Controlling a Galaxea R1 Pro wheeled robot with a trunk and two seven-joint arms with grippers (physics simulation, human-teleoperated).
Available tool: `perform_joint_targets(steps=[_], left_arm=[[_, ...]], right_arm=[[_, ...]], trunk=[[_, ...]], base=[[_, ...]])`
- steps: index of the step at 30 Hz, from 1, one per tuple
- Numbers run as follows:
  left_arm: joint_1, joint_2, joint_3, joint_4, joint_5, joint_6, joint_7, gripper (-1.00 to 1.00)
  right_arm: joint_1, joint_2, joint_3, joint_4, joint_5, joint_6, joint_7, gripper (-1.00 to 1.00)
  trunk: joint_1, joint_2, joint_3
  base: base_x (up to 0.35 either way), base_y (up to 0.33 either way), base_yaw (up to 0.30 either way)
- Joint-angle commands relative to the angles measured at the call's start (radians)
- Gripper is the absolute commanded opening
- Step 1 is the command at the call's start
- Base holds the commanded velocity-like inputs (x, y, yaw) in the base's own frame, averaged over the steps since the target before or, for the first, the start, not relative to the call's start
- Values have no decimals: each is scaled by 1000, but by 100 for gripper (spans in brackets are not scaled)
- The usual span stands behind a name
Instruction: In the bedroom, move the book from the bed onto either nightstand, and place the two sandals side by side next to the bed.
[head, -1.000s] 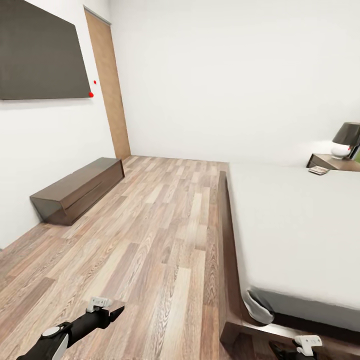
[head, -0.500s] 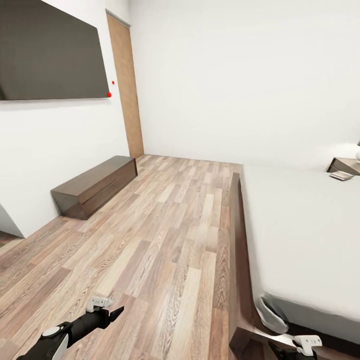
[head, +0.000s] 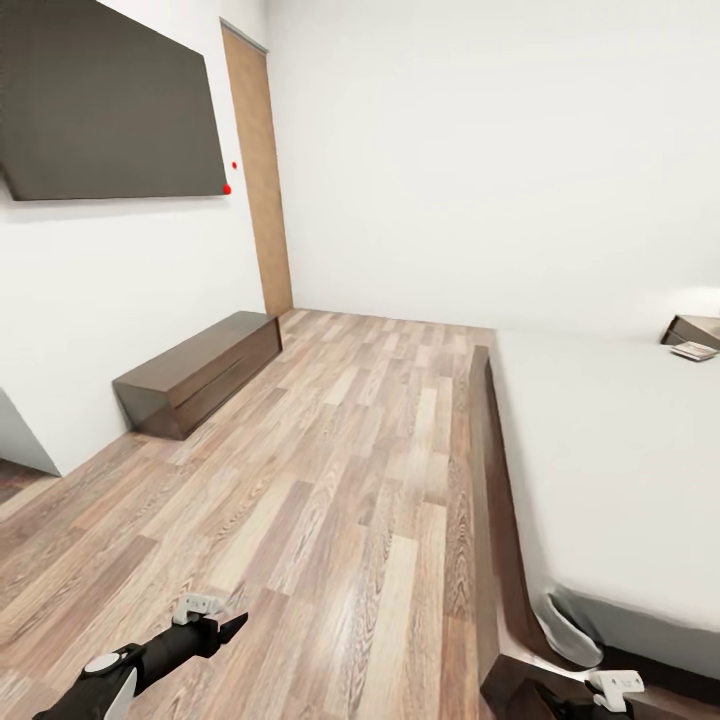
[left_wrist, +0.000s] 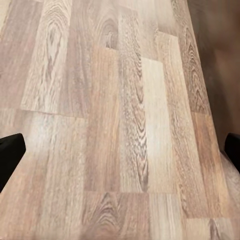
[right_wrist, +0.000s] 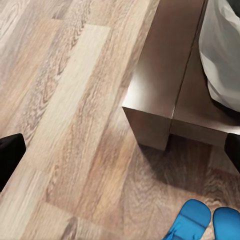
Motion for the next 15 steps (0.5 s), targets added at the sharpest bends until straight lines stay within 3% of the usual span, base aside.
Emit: perform_joint_targets(steps=[1,8,15], left_arm=[[-1,0,7,1,-11,-9,-4,100],[-1,0,7,1,-11,-8,-4,100],[-1,0,7,1,-11,-8,-4,100]], right_arm=[[-1,1,-4,1,-4,0,8,100],[-1,0,-4,1,-4,0,6,100],[-1,0,-4,2,-3,0,6,100]], trunk=[[0,0,-1],[0,0,-1],[0,0,-1]], base=[[74,96,0],[188,208,0],[52,53,0]])
